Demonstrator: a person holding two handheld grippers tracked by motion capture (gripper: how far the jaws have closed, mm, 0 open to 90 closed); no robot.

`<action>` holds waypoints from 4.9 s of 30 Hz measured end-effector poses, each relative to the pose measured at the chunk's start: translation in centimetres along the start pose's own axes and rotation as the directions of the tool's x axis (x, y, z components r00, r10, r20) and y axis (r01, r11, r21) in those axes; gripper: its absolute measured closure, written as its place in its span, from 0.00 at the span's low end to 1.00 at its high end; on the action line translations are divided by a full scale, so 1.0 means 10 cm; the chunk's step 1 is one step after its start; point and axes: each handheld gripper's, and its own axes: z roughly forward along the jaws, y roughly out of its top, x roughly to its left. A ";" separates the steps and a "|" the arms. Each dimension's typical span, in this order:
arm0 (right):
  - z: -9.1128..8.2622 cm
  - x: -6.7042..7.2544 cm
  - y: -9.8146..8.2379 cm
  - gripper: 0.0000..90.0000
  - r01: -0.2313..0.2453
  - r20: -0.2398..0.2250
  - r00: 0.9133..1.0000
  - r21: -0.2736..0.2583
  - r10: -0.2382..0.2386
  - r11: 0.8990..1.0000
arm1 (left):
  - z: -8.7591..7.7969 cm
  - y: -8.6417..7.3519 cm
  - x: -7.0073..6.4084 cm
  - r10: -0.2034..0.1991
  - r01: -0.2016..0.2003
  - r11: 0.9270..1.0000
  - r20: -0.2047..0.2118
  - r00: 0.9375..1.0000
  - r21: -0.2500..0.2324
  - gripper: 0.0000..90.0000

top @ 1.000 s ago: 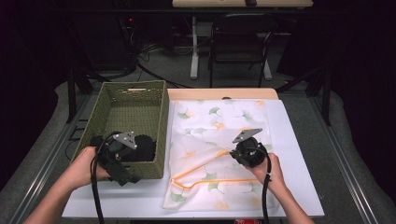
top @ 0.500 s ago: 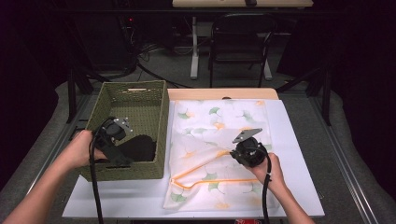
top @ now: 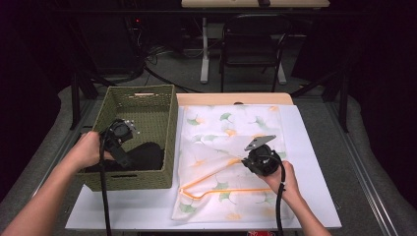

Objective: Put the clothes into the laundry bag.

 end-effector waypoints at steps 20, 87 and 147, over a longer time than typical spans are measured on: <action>0.01 0.00 -0.01 0.98 -0.006 -0.013 1.000 0.001 0.006 1.000 | 0.43 0.04 0.13 0.010 -0.021 0.996 0.117 0.993 0.091 0.28; 0.00 0.02 0.01 0.98 0.002 0.001 1.000 -0.007 -0.002 1.000 | 0.28 0.01 0.12 0.004 -0.005 0.999 0.013 1.000 0.035 0.63; 0.00 0.02 0.01 0.99 0.001 0.021 1.000 -0.013 -0.001 1.000 | -0.74 0.14 -0.19 0.011 -0.009 0.999 -0.058 0.998 0.041 0.64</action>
